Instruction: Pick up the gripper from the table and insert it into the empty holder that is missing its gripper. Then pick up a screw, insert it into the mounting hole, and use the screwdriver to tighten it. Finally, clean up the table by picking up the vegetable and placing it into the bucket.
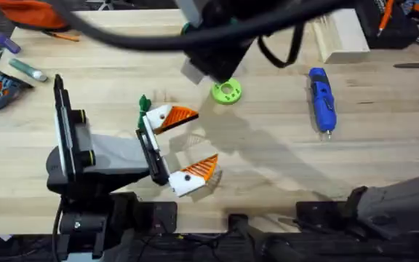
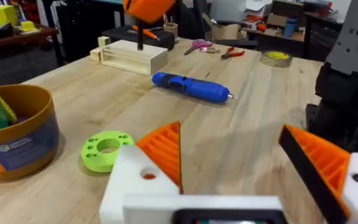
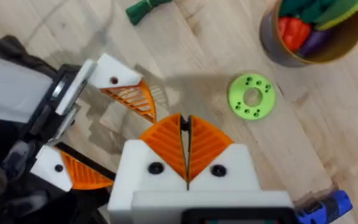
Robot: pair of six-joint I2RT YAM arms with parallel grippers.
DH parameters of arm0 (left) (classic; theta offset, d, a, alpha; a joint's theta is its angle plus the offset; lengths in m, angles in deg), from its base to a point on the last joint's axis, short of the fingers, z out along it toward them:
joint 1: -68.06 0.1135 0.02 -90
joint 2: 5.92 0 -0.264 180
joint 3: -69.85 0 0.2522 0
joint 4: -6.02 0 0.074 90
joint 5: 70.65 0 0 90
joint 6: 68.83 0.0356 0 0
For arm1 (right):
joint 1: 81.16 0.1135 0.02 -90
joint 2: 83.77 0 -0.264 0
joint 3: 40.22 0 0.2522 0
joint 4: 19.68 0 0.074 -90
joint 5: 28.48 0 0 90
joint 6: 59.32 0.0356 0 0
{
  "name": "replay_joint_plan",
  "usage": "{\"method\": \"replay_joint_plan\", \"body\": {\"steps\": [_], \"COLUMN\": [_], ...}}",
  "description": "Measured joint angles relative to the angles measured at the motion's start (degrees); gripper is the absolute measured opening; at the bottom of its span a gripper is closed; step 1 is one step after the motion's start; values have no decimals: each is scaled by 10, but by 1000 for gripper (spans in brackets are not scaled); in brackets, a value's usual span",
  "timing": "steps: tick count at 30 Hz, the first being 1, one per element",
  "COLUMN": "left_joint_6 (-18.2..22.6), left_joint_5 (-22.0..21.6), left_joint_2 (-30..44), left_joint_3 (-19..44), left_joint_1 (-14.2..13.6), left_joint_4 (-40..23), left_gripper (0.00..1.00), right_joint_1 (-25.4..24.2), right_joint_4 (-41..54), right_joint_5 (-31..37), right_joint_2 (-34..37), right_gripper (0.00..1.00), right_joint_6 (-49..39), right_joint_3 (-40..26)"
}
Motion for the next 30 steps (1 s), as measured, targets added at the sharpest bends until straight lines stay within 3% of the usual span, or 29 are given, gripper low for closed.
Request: {"method": "replay_joint_plan", "body": {"steps": [22,30], "left_joint_6": [0,0], "left_joint_5": [0,0], "left_joint_2": [0,0], "left_joint_3": [0,0], "left_joint_1": [0,0], "left_joint_4": [0,0], "left_gripper": [985,986], "right_joint_1": [83,92], "right_joint_4": [-19,-33], "right_joint_5": [2,2], "right_joint_2": [60,78], "right_gripper": [6,6], "right_joint_6": [-67,-77], "right_joint_3": [-27,-27]}}
